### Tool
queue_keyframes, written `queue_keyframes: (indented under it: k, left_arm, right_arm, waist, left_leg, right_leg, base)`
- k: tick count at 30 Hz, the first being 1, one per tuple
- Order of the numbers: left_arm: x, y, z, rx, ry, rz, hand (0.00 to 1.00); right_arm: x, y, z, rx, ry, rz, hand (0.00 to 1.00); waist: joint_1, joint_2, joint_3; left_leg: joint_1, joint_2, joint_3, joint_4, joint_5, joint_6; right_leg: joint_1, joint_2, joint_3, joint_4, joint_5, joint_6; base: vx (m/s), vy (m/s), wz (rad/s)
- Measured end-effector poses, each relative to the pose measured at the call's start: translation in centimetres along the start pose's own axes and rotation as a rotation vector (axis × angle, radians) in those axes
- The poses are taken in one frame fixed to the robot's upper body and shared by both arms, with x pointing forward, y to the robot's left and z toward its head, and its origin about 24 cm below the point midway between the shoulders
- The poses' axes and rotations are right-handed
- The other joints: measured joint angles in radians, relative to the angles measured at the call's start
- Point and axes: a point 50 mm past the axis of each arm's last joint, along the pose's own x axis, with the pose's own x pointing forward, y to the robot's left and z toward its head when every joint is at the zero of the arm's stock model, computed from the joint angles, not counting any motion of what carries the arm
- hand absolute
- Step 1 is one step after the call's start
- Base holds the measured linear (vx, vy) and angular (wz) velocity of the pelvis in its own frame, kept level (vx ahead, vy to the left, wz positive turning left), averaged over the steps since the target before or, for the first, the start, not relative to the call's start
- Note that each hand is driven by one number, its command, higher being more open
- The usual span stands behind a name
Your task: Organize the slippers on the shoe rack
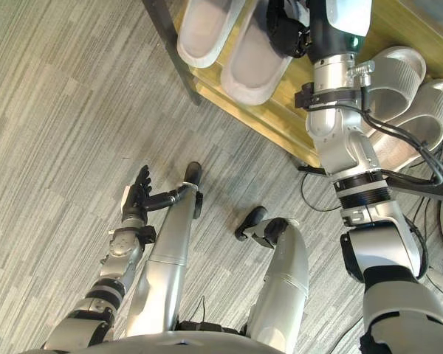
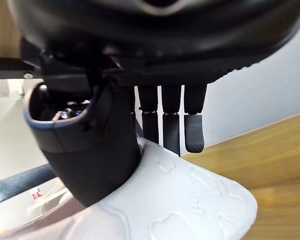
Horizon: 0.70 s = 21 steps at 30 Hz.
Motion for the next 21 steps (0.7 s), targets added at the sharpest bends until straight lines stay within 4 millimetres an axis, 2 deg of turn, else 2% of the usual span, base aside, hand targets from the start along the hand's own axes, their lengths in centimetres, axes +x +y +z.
queue_keyframes:
  k: [1, 2, 9, 17, 21]
  left_arm:
    - [0.0, -0.1, 0.1, 0.001, -0.002, -0.002, 1.0]
    - [0.0, -0.1, 0.1, 0.002, -0.003, -0.004, 1.0]
    - [0.0, -0.2, 0.1, 0.004, -0.004, -0.001, 1.0]
    - [0.1, -0.3, 0.1, 0.008, -0.002, 0.001, 1.0]
    - [0.1, -0.1, 0.0, 0.012, 0.007, 0.009, 1.0]
  right_arm:
    - [0.1, 0.1, -0.3, -0.004, 0.015, 0.005, 0.0]
    - [0.2, 0.2, -0.4, -0.009, 0.022, 0.01, 1.0]
    - [2.0, 0.5, 0.4, -0.059, -0.022, 0.037, 1.0]
    - [1.9, 1.4, 0.9, -0.077, -0.051, 0.075, 1.0]
    - [2.1, 0.9, 2.5, -0.062, -0.117, 0.044, 1.0]
  waist:
    - [0.003, 0.0, 0.0]
    - [0.005, 0.0, 0.0]
    - [0.008, 0.0, -0.002]
    - [0.009, 0.0, -0.006]
    - [0.006, 0.0, -0.007]
  left_leg:
    - [-0.002, 0.0, 0.0, 0.0, 0.0, 0.0]
    - [-0.003, -0.001, 0.0, 0.0, 0.0, 0.0]
    - [-0.005, 0.0, 0.003, 0.001, 0.0, -0.001]
    - [-0.004, 0.001, 0.006, 0.001, 0.001, -0.006]
    - [0.004, 0.01, 0.012, 0.006, 0.0, -0.008]
  right_leg:
    - [-0.002, -0.001, 0.0, 0.001, -0.001, 0.0]
    - [-0.004, -0.002, 0.0, 0.003, -0.002, -0.002]
    - [-0.012, -0.005, 0.004, 0.013, -0.012, -0.002]
    - [-0.011, -0.005, 0.005, 0.014, -0.012, -0.005]
    - [-0.008, 0.001, 0.013, 0.014, -0.012, -0.005]
  base:
    - [0.03, 0.0, 0.02]
    - [0.03, -0.003, 0.01]
    - [0.02, -0.007, 0.01]
    - [0.03, 0.001, 0.0]
    - [0.03, 0.002, -0.07]
